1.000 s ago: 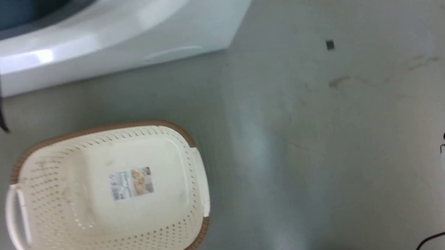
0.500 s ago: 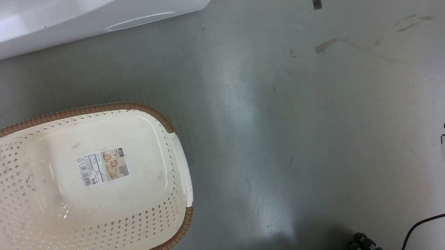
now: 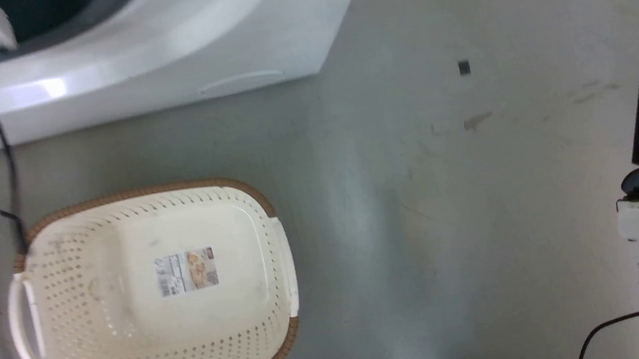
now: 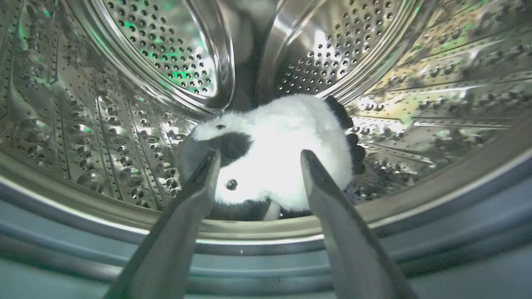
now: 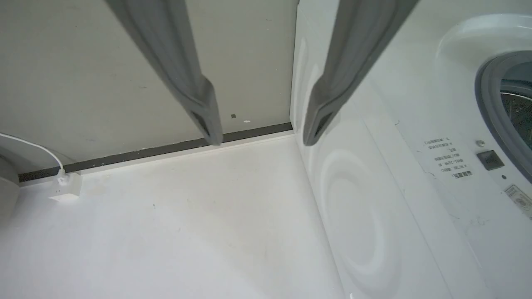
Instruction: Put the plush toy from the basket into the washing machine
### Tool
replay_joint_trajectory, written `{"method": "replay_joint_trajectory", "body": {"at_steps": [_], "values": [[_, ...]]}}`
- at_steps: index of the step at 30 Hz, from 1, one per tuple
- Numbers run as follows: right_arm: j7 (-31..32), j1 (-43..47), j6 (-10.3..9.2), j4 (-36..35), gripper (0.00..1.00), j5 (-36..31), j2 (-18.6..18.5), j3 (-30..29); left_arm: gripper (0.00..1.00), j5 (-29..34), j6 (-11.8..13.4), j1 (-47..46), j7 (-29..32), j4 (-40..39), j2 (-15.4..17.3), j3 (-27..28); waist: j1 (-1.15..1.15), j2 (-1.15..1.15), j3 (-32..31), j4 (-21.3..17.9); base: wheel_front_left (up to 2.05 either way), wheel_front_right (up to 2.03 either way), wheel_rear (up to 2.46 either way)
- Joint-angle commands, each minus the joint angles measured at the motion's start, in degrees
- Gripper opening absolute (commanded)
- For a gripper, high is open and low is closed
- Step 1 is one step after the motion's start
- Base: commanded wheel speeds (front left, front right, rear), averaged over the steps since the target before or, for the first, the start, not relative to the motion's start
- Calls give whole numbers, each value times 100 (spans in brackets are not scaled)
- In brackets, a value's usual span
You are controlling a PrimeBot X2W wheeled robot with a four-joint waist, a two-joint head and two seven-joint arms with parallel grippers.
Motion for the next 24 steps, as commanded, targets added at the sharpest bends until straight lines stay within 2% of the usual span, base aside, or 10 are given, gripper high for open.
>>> {"method": "replay_joint_trajectory", "body": {"at_steps": [1,6,15,21,24], "values": [[-25,102,3,18,100,-99,-3,24,100,50,69,378,-24,-266,-81,62,0,0,-483,172,0,0,0],[-25,341,3,92,100,-281,-3,14,100,199,254,1693,-24,-1277,-380,339,0,0,-1057,391,0,0,0],[-25,785,3,267,100,-465,-3,71,100,576,399,3708,-24,-2891,-859,755,0,0,-2025,622,0,0,0],[-25,1258,3,420,100,-534,-3,180,100,857,197,5025,-25,-3746,-1201,865,0,0,-2761,749,0,0,0],[-25,1458,3,473,100,-580,-3,262,100,1010,94,5549,-25,-3974,-1270,900,0,0,-3018,778,0,0,0]]}}
